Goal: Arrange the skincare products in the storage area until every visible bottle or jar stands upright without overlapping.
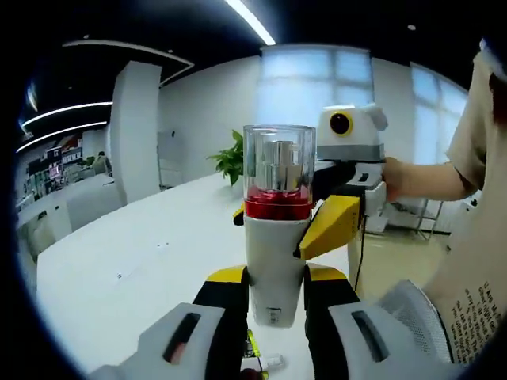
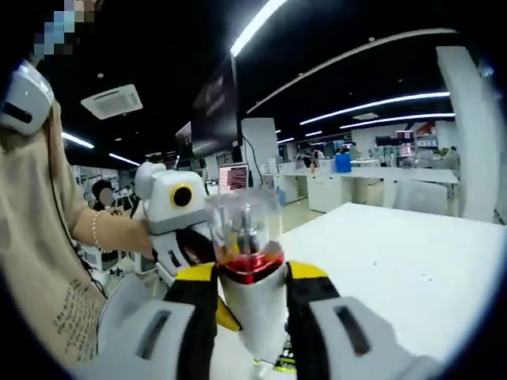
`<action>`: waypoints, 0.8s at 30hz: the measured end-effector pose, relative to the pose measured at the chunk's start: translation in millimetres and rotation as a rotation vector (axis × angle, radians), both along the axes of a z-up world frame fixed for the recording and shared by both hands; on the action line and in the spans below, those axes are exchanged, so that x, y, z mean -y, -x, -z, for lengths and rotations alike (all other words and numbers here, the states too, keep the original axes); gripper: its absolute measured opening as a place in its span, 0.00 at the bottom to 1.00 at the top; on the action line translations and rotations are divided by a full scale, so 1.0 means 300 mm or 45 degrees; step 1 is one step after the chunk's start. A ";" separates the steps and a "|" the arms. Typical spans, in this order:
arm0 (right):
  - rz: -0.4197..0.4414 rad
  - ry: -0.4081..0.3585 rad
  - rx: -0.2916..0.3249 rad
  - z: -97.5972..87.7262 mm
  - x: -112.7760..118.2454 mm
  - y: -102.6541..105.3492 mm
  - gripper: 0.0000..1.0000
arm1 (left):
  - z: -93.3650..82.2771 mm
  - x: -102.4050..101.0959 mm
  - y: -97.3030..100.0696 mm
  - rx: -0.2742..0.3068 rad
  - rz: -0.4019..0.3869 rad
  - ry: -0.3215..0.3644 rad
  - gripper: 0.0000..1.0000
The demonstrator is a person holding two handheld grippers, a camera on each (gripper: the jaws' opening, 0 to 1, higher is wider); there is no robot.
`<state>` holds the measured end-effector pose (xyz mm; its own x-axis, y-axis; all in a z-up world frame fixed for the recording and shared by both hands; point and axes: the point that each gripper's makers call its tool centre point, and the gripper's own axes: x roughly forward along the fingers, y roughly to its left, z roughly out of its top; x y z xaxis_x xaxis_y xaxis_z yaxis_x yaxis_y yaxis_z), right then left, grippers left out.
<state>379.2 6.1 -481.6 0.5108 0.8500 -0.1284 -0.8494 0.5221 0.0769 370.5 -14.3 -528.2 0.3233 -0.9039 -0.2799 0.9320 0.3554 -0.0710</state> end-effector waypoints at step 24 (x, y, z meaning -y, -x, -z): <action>0.298 0.318 -0.068 0.260 0.204 -0.314 0.31 | 0.291 0.213 -0.279 -0.048 0.145 -0.198 0.23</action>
<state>473.4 -55.0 -559.5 0.6753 0.6493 -0.3499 -0.7025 0.7107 -0.0368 454.1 -78.4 -615.5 0.2081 -0.8789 -0.4292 0.9645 0.2574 -0.0594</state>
